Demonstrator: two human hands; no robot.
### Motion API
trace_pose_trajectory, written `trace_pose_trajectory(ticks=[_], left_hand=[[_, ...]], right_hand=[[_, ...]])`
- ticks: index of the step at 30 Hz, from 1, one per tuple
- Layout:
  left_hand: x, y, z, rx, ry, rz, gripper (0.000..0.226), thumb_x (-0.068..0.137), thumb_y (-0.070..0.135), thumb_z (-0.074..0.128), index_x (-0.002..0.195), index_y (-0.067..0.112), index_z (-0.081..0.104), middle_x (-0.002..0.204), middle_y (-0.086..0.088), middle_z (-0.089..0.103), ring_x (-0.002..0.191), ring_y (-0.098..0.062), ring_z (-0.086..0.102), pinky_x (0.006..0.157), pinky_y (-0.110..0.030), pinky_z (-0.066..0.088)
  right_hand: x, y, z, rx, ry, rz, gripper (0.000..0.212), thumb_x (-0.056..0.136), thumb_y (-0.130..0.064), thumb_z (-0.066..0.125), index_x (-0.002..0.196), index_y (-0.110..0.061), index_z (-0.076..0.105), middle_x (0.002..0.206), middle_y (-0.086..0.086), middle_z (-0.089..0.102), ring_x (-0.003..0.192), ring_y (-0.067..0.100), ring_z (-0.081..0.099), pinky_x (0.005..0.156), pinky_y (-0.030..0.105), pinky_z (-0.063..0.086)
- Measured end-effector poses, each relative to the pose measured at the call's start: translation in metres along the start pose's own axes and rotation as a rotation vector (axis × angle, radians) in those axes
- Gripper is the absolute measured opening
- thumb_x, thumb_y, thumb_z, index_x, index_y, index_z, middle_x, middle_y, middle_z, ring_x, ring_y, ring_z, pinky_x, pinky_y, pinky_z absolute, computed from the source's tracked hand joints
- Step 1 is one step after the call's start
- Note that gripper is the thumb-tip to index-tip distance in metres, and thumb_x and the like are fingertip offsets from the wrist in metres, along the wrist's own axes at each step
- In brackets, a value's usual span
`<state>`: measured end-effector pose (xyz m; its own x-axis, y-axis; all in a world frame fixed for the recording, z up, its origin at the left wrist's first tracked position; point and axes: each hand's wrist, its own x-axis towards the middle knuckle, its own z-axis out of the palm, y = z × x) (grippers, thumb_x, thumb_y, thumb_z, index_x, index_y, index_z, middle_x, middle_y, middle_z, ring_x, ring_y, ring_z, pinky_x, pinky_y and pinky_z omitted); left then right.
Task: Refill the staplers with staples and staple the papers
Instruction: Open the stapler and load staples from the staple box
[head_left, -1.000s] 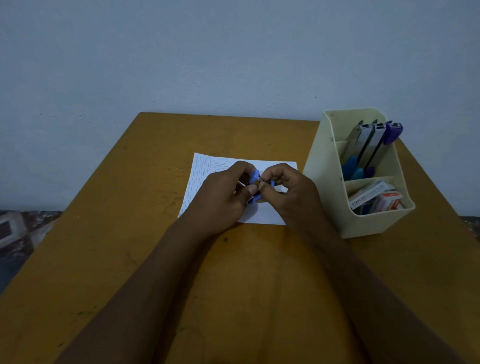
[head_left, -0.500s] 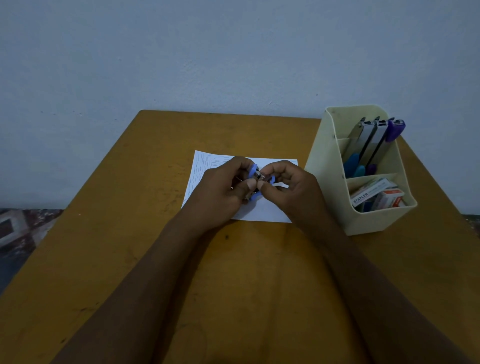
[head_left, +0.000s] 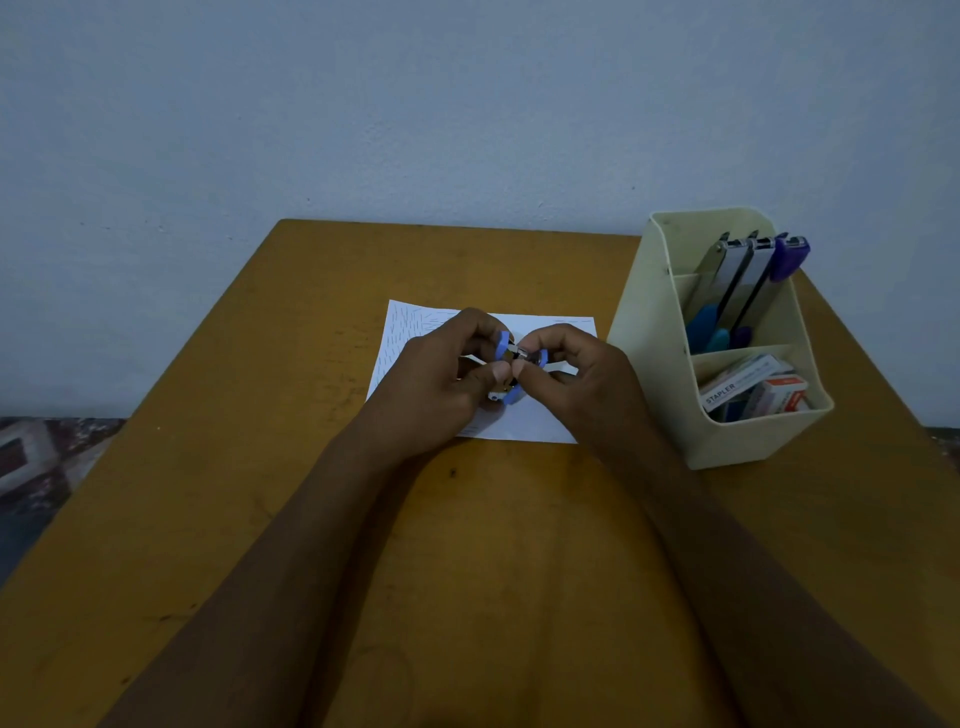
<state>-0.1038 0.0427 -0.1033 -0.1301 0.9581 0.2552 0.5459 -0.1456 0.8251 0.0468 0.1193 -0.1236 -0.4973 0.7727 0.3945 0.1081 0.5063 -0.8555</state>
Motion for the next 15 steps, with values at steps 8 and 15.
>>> trace_pose_trajectory(ticks=[8,15], left_hand=[[-0.0012,0.0029,-0.0008,-0.076,-0.044,0.014,0.014,0.097,0.012,0.053,0.11,0.011,0.057,0.096,-0.006,0.067,0.084,-0.019,0.069,0.081,-0.045,0.056],[-0.0003,0.0045,-0.0025,-0.005,0.019,0.085,0.027,0.094,0.025,0.057,0.12,0.018,0.062,0.091,-0.006,0.069,0.079,-0.018,0.068,0.075,-0.04,0.056]], right_hand=[[-0.0001,-0.0039,0.0005,0.005,-0.017,-0.003,0.015,0.082,-0.003,0.063,0.082,-0.017,0.057,0.082,-0.012,0.058,0.081,0.0,0.055,0.066,0.019,0.051],[0.0014,-0.0002,-0.0002,0.01,-0.042,-0.013,0.009,0.087,-0.01,0.063,0.092,-0.017,0.061,0.088,-0.009,0.062,0.086,0.007,0.06,0.073,0.02,0.054]])
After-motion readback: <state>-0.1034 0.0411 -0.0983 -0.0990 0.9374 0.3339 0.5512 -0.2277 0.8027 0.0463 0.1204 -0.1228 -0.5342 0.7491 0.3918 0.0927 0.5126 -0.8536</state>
